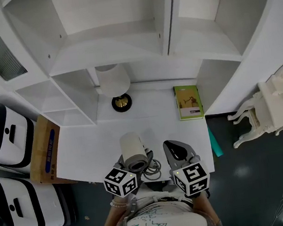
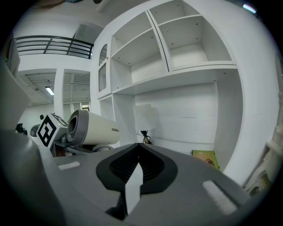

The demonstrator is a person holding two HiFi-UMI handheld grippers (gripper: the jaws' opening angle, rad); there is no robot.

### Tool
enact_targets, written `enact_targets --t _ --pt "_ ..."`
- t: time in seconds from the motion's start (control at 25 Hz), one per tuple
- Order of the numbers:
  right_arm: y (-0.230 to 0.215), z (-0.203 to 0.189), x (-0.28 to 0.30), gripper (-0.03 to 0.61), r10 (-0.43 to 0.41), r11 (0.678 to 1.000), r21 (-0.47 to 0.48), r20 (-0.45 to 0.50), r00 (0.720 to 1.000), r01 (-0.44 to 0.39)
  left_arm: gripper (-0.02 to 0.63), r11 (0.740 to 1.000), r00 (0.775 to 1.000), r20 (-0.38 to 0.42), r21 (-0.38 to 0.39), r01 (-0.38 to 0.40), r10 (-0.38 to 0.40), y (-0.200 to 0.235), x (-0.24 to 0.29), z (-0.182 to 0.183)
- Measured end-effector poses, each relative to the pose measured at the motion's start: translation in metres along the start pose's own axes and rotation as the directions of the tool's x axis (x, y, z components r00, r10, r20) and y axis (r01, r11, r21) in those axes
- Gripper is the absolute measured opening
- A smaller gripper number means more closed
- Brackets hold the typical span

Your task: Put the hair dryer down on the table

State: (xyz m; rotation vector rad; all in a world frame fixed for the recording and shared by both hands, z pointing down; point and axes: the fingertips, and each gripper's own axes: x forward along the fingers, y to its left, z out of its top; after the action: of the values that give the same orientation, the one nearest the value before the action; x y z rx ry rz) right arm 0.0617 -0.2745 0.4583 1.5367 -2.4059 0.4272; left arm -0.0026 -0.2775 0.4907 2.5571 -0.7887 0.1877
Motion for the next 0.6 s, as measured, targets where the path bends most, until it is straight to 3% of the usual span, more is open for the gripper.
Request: enact_targets --t 0.6 --pt "0.0 0.0 0.0 0.028 -0.018 1.0 -0.004 -0.006 1.0 0.018 0.172 0.999 0.999 -0.035 -0.041 -0.021 0.02 0.023 0.004 -0.028"
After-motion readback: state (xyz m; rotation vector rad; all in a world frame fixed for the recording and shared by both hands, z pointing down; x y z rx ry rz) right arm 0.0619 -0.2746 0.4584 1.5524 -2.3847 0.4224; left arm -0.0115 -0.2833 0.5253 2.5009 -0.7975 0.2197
